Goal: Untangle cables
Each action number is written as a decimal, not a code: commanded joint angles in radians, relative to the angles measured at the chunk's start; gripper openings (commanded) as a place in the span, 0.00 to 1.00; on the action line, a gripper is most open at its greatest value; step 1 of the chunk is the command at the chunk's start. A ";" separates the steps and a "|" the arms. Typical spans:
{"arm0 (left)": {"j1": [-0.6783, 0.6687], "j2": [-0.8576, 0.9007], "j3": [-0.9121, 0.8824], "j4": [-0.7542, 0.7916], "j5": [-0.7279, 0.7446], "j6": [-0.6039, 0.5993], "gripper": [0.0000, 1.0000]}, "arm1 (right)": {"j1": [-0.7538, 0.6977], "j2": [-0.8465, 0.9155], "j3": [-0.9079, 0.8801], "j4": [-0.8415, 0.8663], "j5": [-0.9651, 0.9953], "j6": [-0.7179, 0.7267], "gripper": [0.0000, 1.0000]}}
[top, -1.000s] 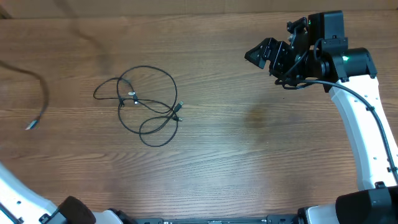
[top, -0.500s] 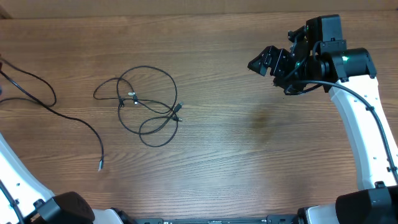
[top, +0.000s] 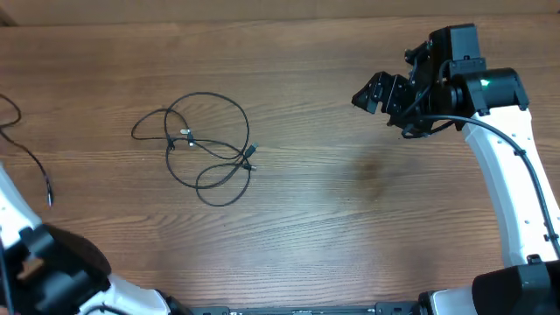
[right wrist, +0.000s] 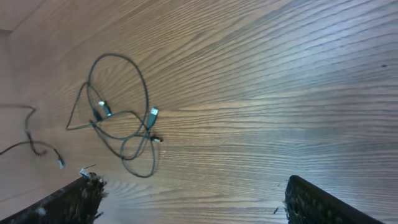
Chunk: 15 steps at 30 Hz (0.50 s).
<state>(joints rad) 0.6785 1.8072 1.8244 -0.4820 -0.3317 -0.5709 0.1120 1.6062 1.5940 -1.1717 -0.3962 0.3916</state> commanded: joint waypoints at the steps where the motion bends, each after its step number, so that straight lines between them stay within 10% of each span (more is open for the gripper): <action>1: 0.000 0.156 0.002 -0.024 0.050 0.155 0.66 | -0.001 -0.005 -0.019 0.004 0.030 -0.008 0.92; 3: -0.005 0.218 0.002 -0.085 0.050 0.185 1.00 | -0.001 -0.005 -0.019 0.006 0.030 -0.008 0.92; 15: -0.064 0.026 0.078 -0.214 0.135 0.219 0.99 | -0.001 -0.005 -0.019 0.018 0.029 -0.007 0.92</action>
<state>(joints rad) 0.6476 1.9987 1.8400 -0.6838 -0.2317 -0.4076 0.1120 1.6062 1.5818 -1.1625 -0.3771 0.3916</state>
